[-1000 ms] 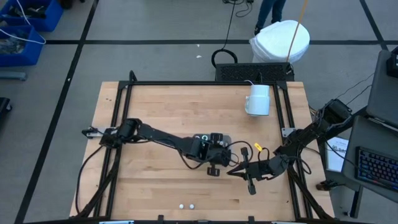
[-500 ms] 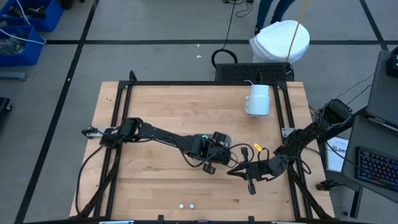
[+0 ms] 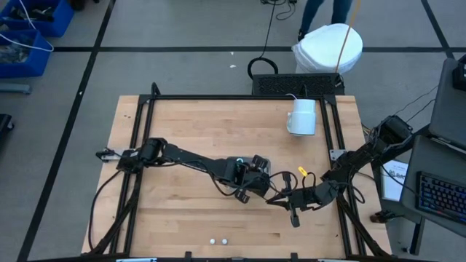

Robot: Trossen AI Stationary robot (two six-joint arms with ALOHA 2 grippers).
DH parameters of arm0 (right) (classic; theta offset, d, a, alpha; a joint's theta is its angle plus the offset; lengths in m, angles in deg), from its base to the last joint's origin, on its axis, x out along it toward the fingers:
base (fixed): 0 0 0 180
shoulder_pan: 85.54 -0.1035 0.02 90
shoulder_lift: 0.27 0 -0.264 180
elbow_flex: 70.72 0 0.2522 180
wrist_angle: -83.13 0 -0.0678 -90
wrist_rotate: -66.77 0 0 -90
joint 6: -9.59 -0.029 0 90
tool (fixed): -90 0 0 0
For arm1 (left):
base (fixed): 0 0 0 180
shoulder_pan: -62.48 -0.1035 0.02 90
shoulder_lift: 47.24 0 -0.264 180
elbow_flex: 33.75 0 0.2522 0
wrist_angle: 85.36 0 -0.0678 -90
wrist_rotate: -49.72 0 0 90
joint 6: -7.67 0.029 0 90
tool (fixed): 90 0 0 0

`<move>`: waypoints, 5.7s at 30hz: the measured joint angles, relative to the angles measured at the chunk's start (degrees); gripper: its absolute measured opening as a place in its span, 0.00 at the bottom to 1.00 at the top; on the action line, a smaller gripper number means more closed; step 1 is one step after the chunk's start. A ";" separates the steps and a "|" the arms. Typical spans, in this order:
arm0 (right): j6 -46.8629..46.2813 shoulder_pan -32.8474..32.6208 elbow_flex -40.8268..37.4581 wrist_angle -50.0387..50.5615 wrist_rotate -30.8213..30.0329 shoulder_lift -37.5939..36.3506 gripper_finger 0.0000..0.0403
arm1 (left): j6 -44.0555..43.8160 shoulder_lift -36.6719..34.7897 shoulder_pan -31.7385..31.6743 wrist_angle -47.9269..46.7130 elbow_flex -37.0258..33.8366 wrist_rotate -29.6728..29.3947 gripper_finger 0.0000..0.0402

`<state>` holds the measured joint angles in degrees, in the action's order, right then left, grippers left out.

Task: Pick & Place food coloring
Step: Put the small orange food coloring into the gray bin, then put the small blue food coloring into the gray bin

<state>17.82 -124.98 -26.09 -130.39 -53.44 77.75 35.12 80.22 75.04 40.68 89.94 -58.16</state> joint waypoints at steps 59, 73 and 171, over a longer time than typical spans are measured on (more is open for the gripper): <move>3.40 -3.27 0.00 -4.54 5.03 -0.04 0.00 | -14.44 -19.26 12.92 -16.37 0.24 2.18 0.41; 2.97 -3.71 0.00 -4.50 4.85 -0.04 0.00 | -66.24 -39.88 43.85 -16.61 -30.12 -10.29 0.03; -21.02 7.41 63.05 57.77 20.99 43.96 0.11 | -52.88 -32.72 32.86 51.68 -72.91 -5.54 0.12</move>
<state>-3.21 -117.57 36.97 -72.63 -32.45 121.71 -17.76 47.50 107.90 92.36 17.03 -63.70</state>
